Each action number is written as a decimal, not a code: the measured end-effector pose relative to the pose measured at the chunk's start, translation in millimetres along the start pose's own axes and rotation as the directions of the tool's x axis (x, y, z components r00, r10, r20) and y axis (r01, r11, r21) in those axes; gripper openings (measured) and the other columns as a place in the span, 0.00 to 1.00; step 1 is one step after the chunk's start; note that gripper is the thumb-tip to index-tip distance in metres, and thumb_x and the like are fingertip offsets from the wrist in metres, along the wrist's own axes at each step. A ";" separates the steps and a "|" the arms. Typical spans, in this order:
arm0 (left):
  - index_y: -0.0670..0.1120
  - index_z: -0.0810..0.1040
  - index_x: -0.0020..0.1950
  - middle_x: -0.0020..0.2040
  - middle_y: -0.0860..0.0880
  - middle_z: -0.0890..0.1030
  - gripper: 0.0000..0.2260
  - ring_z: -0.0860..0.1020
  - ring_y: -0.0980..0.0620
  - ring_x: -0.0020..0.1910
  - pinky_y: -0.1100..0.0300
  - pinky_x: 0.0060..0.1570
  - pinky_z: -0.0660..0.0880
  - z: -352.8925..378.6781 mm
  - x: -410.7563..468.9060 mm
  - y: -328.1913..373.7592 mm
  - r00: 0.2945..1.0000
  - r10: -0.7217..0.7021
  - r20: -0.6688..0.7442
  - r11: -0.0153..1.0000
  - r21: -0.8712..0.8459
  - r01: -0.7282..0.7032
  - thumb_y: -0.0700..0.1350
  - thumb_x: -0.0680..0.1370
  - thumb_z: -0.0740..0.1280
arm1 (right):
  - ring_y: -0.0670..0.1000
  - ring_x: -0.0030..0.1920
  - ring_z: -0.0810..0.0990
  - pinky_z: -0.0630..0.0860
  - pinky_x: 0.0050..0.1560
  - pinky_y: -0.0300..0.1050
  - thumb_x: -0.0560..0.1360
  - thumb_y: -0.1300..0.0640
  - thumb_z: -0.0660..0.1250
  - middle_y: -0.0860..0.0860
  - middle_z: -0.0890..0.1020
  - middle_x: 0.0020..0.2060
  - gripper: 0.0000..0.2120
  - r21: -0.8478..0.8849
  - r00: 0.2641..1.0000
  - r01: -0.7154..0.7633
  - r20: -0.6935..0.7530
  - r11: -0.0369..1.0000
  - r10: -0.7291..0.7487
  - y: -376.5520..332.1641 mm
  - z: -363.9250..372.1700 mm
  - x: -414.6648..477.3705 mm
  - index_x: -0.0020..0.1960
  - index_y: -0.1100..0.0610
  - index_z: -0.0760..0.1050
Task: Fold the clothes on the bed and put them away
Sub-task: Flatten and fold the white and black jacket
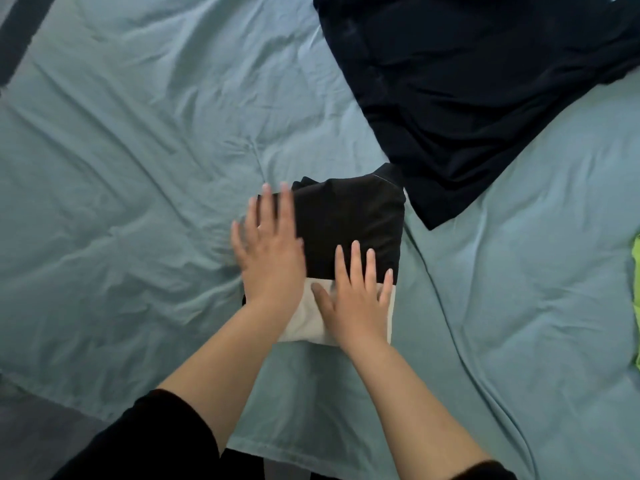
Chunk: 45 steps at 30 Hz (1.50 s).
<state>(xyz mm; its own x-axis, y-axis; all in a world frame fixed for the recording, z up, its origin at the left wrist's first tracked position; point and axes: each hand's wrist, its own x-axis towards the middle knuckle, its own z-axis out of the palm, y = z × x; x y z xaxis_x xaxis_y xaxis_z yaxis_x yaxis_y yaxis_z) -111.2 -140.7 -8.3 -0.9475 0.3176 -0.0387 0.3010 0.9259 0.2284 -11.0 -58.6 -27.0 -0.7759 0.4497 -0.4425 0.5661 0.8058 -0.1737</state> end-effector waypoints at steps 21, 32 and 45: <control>0.63 0.43 0.77 0.80 0.49 0.45 0.26 0.39 0.50 0.78 0.35 0.71 0.38 49.7 -22.8 -26.9 0.927 0.256 0.274 0.946 0.125 -0.298 0.63 0.80 0.44 | 0.47 0.77 0.37 0.33 0.74 0.56 0.80 0.37 0.39 0.45 0.39 0.78 0.28 -0.141 0.983 0.181 -0.015 0.973 -0.185 45.2 -10.0 74.6 0.77 0.42 0.37; 0.65 0.25 0.71 0.77 0.50 0.30 0.28 0.30 0.46 0.75 0.31 0.68 0.35 52.3 -17.3 -47.3 0.916 0.173 0.363 0.949 0.188 -0.254 0.68 0.76 0.35 | 0.47 0.75 0.32 0.36 0.74 0.57 0.72 0.26 0.37 0.45 0.28 0.74 0.36 -0.024 0.991 0.045 0.130 0.999 -0.042 90.6 26.5 -18.2 0.71 0.38 0.24; 0.43 0.68 0.61 0.57 0.47 0.74 0.28 0.72 0.41 0.61 0.53 0.52 0.68 23.5 -25.7 -50.9 0.658 -0.464 0.593 0.566 -0.374 0.735 0.64 0.73 0.67 | 0.54 0.52 0.84 0.80 0.53 0.54 0.68 0.49 0.75 0.50 0.85 0.52 0.22 0.808 0.788 -0.583 0.588 -0.085 0.183 56.5 8.9 -24.4 0.60 0.51 0.76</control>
<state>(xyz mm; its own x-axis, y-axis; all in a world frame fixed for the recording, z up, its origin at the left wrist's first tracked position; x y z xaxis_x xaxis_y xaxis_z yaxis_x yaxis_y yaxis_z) -99.6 -191.2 -41.8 -0.6989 -0.0989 -0.7083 -0.5667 0.6808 0.4641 42.4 -27.5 -33.9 -0.3444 0.2754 -0.8975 0.6294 -0.6416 -0.4384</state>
